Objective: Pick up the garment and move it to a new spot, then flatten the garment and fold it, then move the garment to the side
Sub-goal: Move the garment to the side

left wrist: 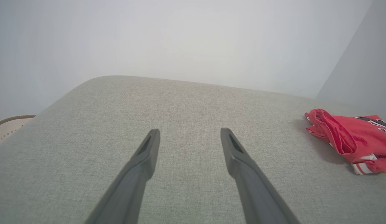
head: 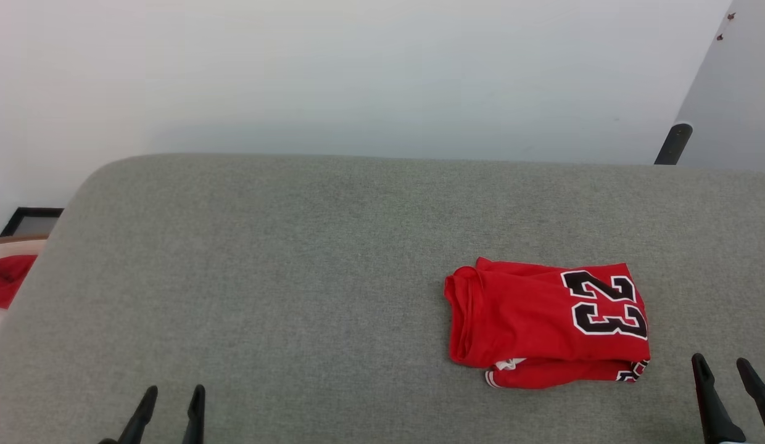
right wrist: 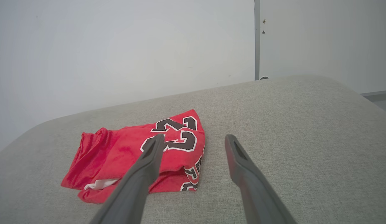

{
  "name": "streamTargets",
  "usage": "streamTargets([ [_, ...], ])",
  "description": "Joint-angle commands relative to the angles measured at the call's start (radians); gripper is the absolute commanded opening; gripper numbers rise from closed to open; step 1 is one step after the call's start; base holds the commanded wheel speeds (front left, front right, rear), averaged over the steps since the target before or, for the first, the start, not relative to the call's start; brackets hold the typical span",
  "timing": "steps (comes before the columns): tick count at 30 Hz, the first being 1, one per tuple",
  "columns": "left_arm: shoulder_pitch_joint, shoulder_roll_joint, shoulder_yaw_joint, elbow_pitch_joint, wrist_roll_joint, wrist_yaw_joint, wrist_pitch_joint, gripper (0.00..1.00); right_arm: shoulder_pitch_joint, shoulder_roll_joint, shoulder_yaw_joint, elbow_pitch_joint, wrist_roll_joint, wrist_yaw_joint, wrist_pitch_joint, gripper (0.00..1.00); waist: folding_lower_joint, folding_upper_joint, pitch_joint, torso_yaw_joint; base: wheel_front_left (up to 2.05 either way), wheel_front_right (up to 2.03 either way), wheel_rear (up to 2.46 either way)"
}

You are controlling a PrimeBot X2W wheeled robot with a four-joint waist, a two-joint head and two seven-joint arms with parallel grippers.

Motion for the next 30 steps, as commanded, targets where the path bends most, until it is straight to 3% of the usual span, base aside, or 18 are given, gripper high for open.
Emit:
streamTargets([
  [1, 0.006, -0.001, 0.000, -0.005, -0.003, 0.003, 0.002, 1.00, 0.005, 0.005, -0.005, -0.007, -0.011, 0.000, 0.004, 1.00, 0.0000, -0.0001, 0.000, -0.001, 0.00, 0.00, 0.00],
  [16, -0.012, -0.007, -0.018, -0.011, -0.012, 0.008, 0.003, 1.00, -0.035, 0.033, -0.013, -0.024, -0.031, 0.000, 0.070, 1.00, 0.0000, -0.0001, -0.004, 0.000, 0.00, 0.00, 0.00],
  [25, -0.068, -0.031, -0.045, 0.013, -0.014, -0.009, -0.004, 1.00, -0.299, -0.041, 0.032, 0.000, -0.076, 0.000, 0.348, 1.00, 0.0000, -0.0001, 0.058, -0.002, 0.00, 0.00, 0.00],
  [30, -0.129, -0.034, -0.061, 0.038, -0.015, -0.026, -0.007, 1.00, -0.448, -0.074, 0.025, 0.097, -0.051, 0.000, 0.589, 1.00, 0.0000, -0.0001, 0.124, 0.011, 0.00, 0.00, 0.00],
])
